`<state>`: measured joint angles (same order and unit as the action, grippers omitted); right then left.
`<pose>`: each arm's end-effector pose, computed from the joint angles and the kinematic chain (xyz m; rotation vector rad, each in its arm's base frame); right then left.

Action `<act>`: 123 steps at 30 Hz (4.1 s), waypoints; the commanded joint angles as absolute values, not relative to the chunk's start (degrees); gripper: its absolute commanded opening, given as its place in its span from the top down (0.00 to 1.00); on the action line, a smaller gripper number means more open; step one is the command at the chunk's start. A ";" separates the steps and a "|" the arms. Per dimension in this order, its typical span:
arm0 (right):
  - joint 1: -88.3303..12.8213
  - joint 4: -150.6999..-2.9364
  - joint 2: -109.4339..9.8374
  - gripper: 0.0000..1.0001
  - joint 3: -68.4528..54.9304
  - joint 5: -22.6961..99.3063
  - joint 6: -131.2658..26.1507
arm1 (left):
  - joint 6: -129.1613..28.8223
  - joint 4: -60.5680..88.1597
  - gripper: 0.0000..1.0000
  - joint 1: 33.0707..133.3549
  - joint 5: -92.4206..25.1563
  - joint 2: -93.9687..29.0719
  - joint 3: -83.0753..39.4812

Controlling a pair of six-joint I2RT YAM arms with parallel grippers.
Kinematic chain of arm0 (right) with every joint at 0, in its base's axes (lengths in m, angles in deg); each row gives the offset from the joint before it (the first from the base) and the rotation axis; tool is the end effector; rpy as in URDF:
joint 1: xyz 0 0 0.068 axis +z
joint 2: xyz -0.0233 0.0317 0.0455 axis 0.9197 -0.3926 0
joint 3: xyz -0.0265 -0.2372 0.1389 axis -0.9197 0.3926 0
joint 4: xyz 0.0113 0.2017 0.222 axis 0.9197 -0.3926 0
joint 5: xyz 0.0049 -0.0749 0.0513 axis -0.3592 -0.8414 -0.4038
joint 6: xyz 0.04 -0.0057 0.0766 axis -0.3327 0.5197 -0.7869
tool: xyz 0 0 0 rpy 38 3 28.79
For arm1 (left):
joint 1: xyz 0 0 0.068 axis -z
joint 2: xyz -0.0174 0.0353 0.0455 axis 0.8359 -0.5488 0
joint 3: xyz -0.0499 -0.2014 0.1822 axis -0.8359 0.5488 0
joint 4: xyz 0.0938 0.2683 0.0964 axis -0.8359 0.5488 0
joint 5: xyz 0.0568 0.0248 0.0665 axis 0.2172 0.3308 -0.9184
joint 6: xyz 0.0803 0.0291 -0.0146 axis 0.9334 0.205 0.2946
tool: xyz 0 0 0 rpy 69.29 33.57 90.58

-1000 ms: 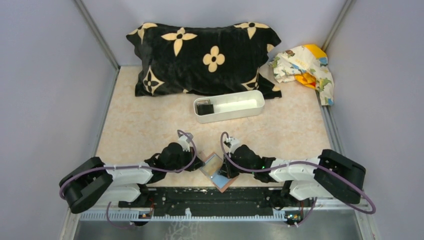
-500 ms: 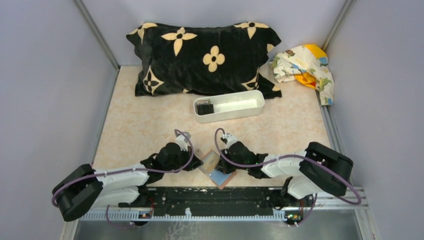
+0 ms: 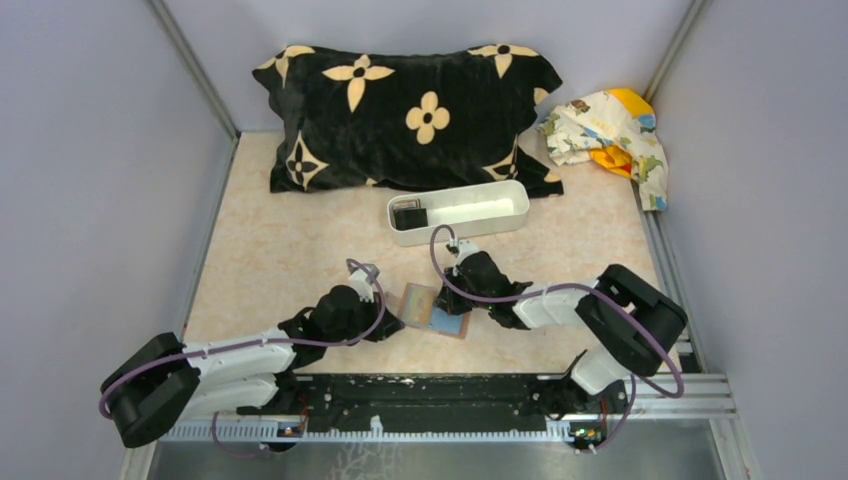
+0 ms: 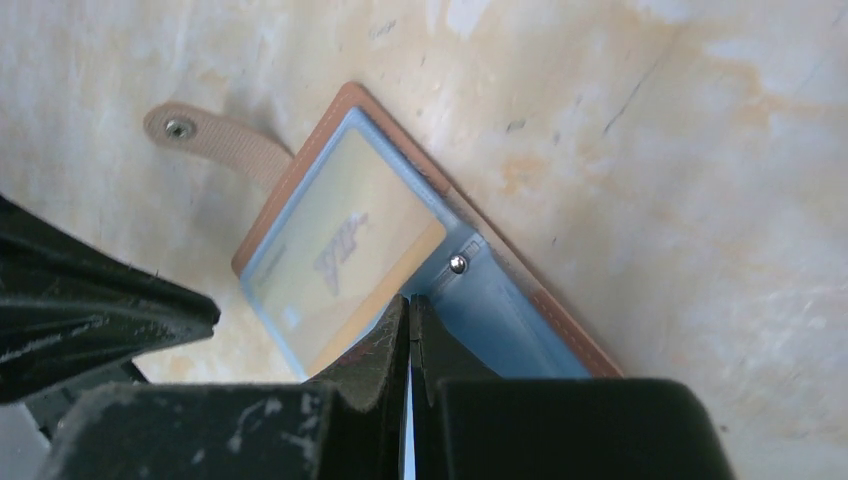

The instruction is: Take the credit cards out of the card holder

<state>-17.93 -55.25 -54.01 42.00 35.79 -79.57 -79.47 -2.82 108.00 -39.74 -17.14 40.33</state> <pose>0.2038 0.2445 0.0766 -0.3641 2.3439 0.8539 0.1509 -0.1928 0.0864 0.2310 2.2705 -0.9533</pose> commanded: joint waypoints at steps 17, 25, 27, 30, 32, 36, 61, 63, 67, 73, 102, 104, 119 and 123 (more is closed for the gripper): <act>-20.64 -66.30 -34.66 1.00 41.37 36.68 -76.42 | -77.34 -2.51 0.13 105.67 -38.15 -23.78 30.21; -20.56 -60.33 -36.34 1.00 48.92 36.97 -80.37 | -77.44 -1.81 0.24 105.61 -34.11 -27.53 25.37; -20.47 -59.62 -37.11 1.00 49.54 36.99 -80.57 | -77.39 -1.28 0.24 105.67 -34.28 -27.32 24.93; -20.31 -58.93 -38.53 1.00 49.74 36.89 -80.56 | -77.25 -0.77 0.24 105.64 -34.83 -26.94 24.56; -20.29 -58.59 -39.34 1.00 49.76 36.83 -80.60 | -77.10 -0.65 0.24 105.62 -35.43 -27.32 24.58; -20.25 -57.95 -40.40 1.00 50.20 36.57 -80.85 | -77.02 0.24 0.25 105.49 -36.34 -28.83 24.46; -20.28 -55.30 -43.52 1.00 50.68 37.11 -81.98 | -76.95 0.08 0.24 104.26 -37.50 -32.92 26.18; -20.30 -55.45 -43.43 1.00 50.70 37.12 -81.98 | -77.09 -0.28 0.24 104.26 -37.35 -33.19 26.51; -20.26 -55.89 -43.06 1.00 50.74 37.00 -81.98 | -77.50 -1.15 0.25 104.26 -36.85 -34.19 27.01; -20.26 -56.51 -42.46 1.00 50.95 36.82 -81.96 | -78.37 -3.14 0.24 104.25 -34.78 -35.72 27.00; -20.24 -53.63 -44.83 1.00 52.06 37.76 -82.80 | -82.93 -13.00 0.27 104.21 -25.96 -38.15 27.67; -20.30 -53.26 -45.07 1.00 52.29 37.94 -83.03 | -83.17 -13.92 0.27 104.26 -25.12 -38.79 27.21; -20.30 -52.09 -45.40 1.00 53.10 38.08 -83.29 | -86.58 -22.02 0.23 104.26 -22.48 -40.75 27.95; -20.29 -52.05 -45.39 1.00 53.23 37.84 -83.36 | -87.52 -23.90 0.21 104.22 -22.08 -41.34 28.63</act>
<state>-20.51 -52.41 -44.53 52.38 37.91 -83.44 -85.55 -17.62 103.94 -25.16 -40.50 27.87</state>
